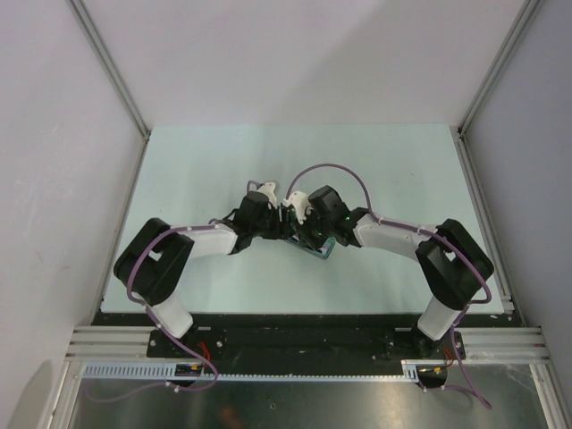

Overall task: Organize the sunglasses
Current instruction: Adjust the sunglasses in the sunglasses case.

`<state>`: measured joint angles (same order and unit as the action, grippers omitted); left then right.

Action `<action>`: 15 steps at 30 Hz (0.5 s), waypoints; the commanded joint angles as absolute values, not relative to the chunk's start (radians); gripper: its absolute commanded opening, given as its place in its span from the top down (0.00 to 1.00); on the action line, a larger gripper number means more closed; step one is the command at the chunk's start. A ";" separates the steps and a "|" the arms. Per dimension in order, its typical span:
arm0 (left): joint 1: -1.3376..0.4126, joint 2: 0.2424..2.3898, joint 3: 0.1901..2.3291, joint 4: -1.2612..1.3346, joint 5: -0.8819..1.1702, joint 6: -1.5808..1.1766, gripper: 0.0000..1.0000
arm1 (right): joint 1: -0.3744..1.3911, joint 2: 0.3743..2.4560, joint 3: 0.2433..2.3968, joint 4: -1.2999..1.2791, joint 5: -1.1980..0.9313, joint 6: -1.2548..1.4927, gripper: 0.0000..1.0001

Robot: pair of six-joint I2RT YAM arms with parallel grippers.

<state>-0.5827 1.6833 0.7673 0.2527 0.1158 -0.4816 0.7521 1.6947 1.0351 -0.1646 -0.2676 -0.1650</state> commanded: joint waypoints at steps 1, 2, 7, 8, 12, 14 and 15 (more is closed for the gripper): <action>-0.589 1.697 0.796 0.255 0.114 -0.485 0.33 | 0.759 1.710 1.042 -0.152 -0.255 -0.207 0.79; -0.589 1.695 0.796 0.255 0.114 -0.485 0.33 | 0.759 1.716 1.045 -0.152 -0.253 -0.210 0.79; -0.589 1.689 0.793 0.255 0.114 -0.485 0.33 | 0.764 1.747 1.052 -0.155 -0.216 -0.218 0.80; -0.591 1.689 0.795 0.255 0.114 -0.485 0.33 | 0.764 1.747 1.054 -0.155 -0.206 -0.218 0.80; -0.589 1.689 0.793 0.253 0.112 -0.483 0.33 | 0.767 1.729 1.054 -0.147 -0.186 -0.218 0.77; -0.589 1.692 0.793 0.253 0.112 -0.483 0.32 | 0.773 1.709 1.054 -0.147 -0.193 -0.218 0.76; -0.589 1.690 0.793 0.253 0.112 -0.483 0.33 | 0.775 1.686 1.055 -0.146 -0.193 -0.216 0.75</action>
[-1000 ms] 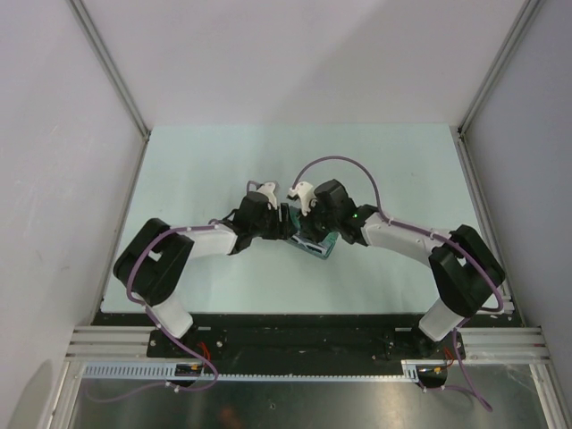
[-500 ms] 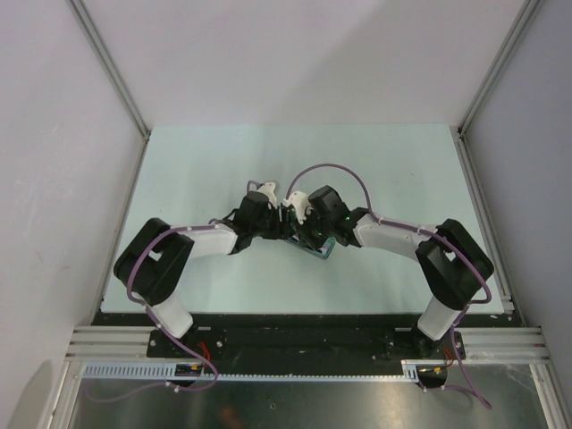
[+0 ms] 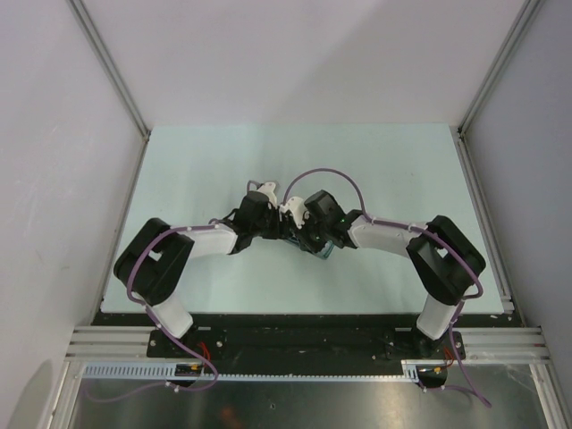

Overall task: Organize the sunglasses
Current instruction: Adjust the sunglasses in the sunglasses case.

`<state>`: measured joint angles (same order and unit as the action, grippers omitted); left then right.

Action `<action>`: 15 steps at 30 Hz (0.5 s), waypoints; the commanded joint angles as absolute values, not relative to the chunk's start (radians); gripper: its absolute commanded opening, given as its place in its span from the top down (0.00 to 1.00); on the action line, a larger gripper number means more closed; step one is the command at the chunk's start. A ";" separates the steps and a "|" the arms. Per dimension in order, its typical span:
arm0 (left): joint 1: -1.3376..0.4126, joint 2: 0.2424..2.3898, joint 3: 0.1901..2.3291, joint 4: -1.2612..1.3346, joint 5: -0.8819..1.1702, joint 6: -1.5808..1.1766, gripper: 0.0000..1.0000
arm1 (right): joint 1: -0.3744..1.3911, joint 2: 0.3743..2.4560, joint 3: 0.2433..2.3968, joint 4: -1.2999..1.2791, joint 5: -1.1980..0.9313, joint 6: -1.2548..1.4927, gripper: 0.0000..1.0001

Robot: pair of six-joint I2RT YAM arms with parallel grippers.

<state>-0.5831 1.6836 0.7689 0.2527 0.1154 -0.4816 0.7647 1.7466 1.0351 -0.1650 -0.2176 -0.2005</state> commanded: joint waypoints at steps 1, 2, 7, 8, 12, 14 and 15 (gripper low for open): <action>-0.589 1.693 0.793 0.253 0.113 -0.483 0.33 | 0.775 1.674 1.054 -0.141 -0.195 -0.216 0.74; -0.591 1.692 0.795 0.252 0.114 -0.482 0.33 | 0.776 1.663 1.054 -0.140 -0.198 -0.215 0.74; -0.589 1.698 0.798 0.252 0.114 -0.482 0.33 | 0.772 1.631 1.054 -0.127 -0.190 -0.229 0.72; -0.589 1.698 0.799 0.252 0.117 -0.482 0.33 | 0.769 1.631 1.054 -0.127 -0.198 -0.232 0.72; -0.589 1.698 0.802 0.252 0.117 -0.482 0.33 | 0.762 1.661 1.058 -0.144 -0.221 -0.255 0.72; -0.589 1.697 0.802 0.252 0.115 -0.482 0.33 | 0.764 1.689 1.068 -0.164 -0.232 -0.264 0.72; -0.589 1.697 0.802 0.250 0.114 -0.482 0.33 | 0.765 1.698 1.071 -0.167 -0.229 -0.268 0.72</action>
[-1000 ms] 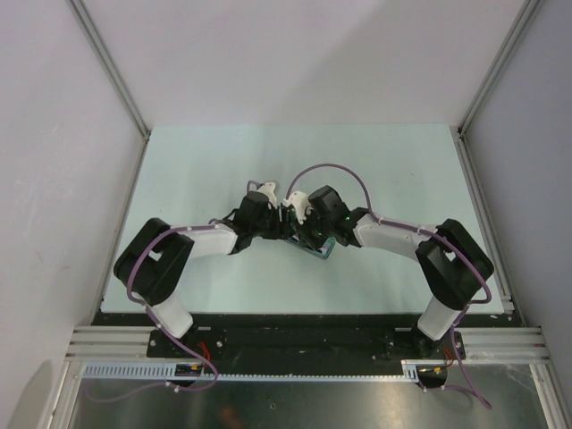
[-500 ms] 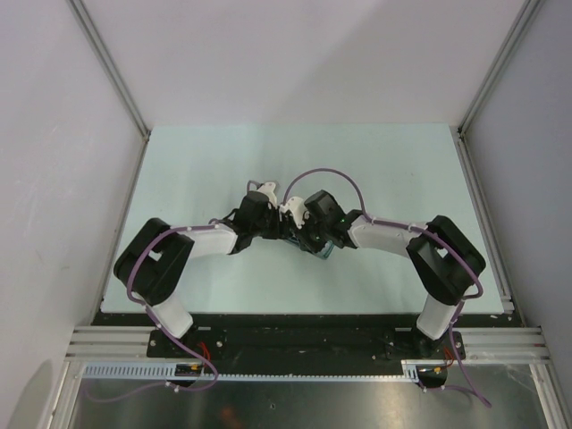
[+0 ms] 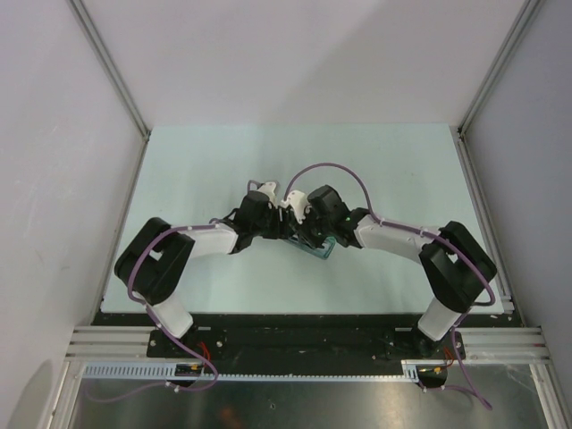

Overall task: Organize the sunglasses
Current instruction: Adjust the sunglasses in the sunglasses case.

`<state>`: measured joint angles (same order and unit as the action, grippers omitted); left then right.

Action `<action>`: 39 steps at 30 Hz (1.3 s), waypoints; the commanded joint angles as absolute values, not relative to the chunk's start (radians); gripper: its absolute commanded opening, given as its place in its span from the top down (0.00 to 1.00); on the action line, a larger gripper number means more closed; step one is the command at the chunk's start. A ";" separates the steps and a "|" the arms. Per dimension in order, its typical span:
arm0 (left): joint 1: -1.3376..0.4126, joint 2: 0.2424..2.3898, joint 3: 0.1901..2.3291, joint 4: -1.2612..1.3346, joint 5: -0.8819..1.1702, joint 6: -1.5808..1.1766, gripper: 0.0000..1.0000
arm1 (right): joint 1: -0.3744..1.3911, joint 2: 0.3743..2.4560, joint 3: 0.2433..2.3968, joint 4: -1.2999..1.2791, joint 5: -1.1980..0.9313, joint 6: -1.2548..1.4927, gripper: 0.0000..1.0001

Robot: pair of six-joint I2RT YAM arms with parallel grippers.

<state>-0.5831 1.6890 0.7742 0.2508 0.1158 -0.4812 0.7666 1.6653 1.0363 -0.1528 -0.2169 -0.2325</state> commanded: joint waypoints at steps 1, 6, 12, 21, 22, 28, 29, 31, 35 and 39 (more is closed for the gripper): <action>-0.589 1.697 0.802 0.250 0.115 -0.482 0.33 | 0.767 1.710 1.074 -0.164 -0.218 -0.268 0.72; -0.588 1.692 0.798 0.250 0.114 -0.482 0.33 | 0.767 1.735 1.086 -0.152 -0.189 -0.281 0.72; -0.589 1.692 0.796 0.249 0.115 -0.482 0.33 | 0.767 1.761 1.100 -0.161 -0.164 -0.285 0.72; -0.589 1.687 0.799 0.247 0.114 -0.479 0.33 | 0.769 1.759 1.101 -0.166 -0.138 -0.284 0.97; -0.589 1.684 0.799 0.245 0.110 -0.479 0.32 | 0.769 1.755 1.103 -0.164 -0.146 -0.284 0.99; -0.588 1.623 0.790 0.242 0.092 -0.479 0.24 | 0.756 1.752 1.104 -0.183 -0.182 -0.301 1.00; -0.588 1.612 0.790 0.238 0.081 -0.479 0.23 | 0.755 1.747 1.104 -0.186 -0.187 -0.304 1.00; -0.586 1.585 0.788 0.232 0.072 -0.480 0.19 | 0.746 1.737 1.104 -0.195 -0.225 -0.316 1.00; -0.580 1.490 0.772 0.215 0.034 -0.485 0.13 | 0.698 1.700 1.106 -0.213 -0.339 -0.314 1.00; -0.566 1.422 0.738 0.195 0.005 -0.485 0.08 | 0.667 1.697 1.112 -0.222 -0.422 -0.307 1.00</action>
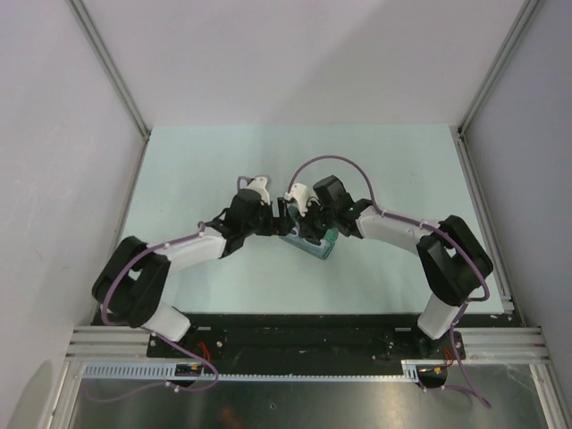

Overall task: Organize the sunglasses
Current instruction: Adjust the sunglasses in the sunglasses case.

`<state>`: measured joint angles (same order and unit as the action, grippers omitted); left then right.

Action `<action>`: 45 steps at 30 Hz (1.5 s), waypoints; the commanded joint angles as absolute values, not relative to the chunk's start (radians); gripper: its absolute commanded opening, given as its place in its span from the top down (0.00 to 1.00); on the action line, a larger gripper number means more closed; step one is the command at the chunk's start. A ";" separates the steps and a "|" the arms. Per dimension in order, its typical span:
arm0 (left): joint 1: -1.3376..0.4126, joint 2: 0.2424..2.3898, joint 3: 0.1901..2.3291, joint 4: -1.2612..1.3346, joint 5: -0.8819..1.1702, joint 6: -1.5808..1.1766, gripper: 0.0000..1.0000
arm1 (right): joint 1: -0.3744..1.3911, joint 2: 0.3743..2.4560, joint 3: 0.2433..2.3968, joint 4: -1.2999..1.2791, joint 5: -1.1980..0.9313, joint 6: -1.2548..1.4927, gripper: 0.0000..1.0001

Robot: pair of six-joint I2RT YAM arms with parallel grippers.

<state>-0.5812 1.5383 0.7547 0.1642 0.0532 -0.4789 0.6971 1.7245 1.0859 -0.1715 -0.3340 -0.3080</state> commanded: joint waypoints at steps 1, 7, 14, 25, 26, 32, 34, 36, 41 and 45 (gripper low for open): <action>-0.563 1.413 0.732 0.187 0.002 -0.485 0.08 | 0.669 1.700 1.114 -0.222 -0.420 -0.307 1.00; -0.511 1.345 0.673 0.169 -0.057 -0.502 0.07 | 0.666 1.732 1.120 -0.236 -0.422 -0.305 1.00; -0.483 1.296 0.640 0.164 -0.075 -0.500 0.06 | 0.658 1.750 1.126 -0.253 -0.468 -0.273 1.00; -0.469 1.299 0.638 0.163 -0.038 -0.494 0.06 | 0.657 1.796 1.141 -0.259 -0.434 -0.268 1.00; -0.468 1.301 0.638 0.163 -0.035 -0.494 0.06 | 0.655 1.793 1.144 -0.259 -0.433 -0.268 1.00; -0.469 1.304 0.640 0.163 -0.029 -0.492 0.06 | 0.653 1.763 1.158 -0.262 -0.423 -0.258 1.00; -0.468 1.308 0.643 0.163 -0.026 -0.492 0.06 | 0.652 1.746 1.160 -0.267 -0.414 -0.262 1.00; -0.468 1.313 0.644 0.163 -0.023 -0.492 0.06 | 0.652 1.733 1.160 -0.267 -0.405 -0.262 1.00; -0.466 1.322 0.647 0.163 -0.018 -0.492 0.06 | 0.649 1.743 1.163 -0.268 -0.402 -0.264 1.00; -0.466 1.327 0.649 0.163 -0.014 -0.494 0.06 | 0.650 1.750 1.164 -0.262 -0.405 -0.258 1.00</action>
